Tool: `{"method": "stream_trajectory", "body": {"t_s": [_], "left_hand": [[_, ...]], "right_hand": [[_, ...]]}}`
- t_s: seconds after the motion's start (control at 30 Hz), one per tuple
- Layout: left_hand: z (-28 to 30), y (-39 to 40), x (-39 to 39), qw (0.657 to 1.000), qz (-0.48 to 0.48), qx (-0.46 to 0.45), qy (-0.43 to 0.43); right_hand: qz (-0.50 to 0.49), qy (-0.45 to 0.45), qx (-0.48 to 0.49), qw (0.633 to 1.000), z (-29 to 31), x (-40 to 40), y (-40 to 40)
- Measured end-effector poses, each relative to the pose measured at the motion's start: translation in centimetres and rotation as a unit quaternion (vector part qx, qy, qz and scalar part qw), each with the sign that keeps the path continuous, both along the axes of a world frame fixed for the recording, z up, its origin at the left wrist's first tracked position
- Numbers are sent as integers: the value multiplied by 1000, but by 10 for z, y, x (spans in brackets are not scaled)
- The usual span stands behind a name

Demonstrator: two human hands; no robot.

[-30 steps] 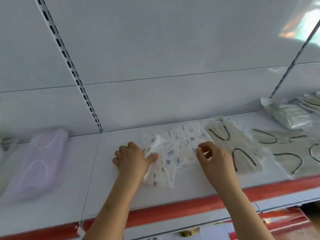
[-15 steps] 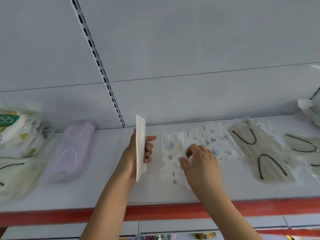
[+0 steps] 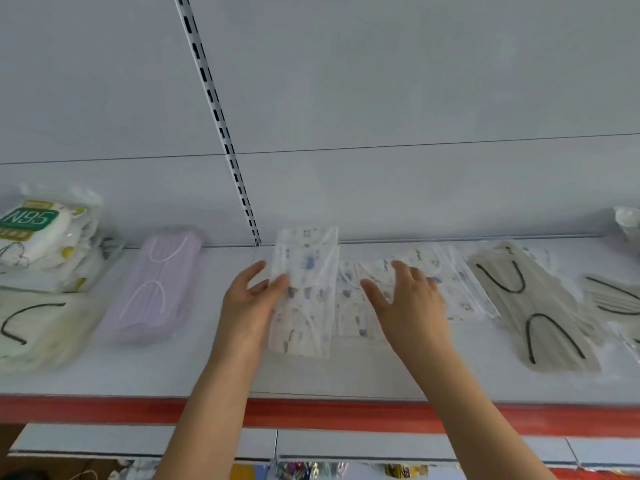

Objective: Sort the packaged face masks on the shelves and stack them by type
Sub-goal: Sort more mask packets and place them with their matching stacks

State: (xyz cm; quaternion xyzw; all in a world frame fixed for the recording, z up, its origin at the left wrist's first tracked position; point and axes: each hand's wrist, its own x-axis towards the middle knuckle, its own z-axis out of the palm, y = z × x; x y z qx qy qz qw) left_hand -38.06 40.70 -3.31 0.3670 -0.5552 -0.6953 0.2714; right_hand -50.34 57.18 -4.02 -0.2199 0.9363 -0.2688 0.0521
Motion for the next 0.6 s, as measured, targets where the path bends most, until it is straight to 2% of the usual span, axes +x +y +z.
{"method": "stream_trajectory", "body": {"t_s": [0.03, 0.07, 0.1, 0.23, 0.3, 0.4, 0.47, 0.53, 0.6], "left_hand": [[-1, -5, 5, 1000, 3, 4, 2], [-2, -9, 9, 1000, 3, 6, 4], [-2, -10, 12, 1000, 3, 9, 7], [-6, -6, 15, 998, -13, 58, 17], [-6, -3, 16, 996, -28, 86, 22], [-6, 0, 17, 994, -37, 95, 24], [-5, 3, 17, 994, -43, 99, 28], [-4, 6, 16, 993, -52, 100, 29], [-1, 8, 17, 992, -66, 102, 35]], "right_hand": [[-19, 21, 93, 995, -4, -4, 3], [-31, 36, 137, 989, -9, -8, 5], [-33, 47, 139, 989, -10, -9, 5], [-36, 101, 23, 994, -16, -7, 3], [-52, 109, 24, 992, -18, -7, 4], [-72, 84, 122, 986, -14, -14, 8], [-76, 42, 149, 985, -6, -20, 7], [-83, -18, 121, 989, -1, -28, 4], [-98, -47, 30, 994, 0, -34, 5]]}}
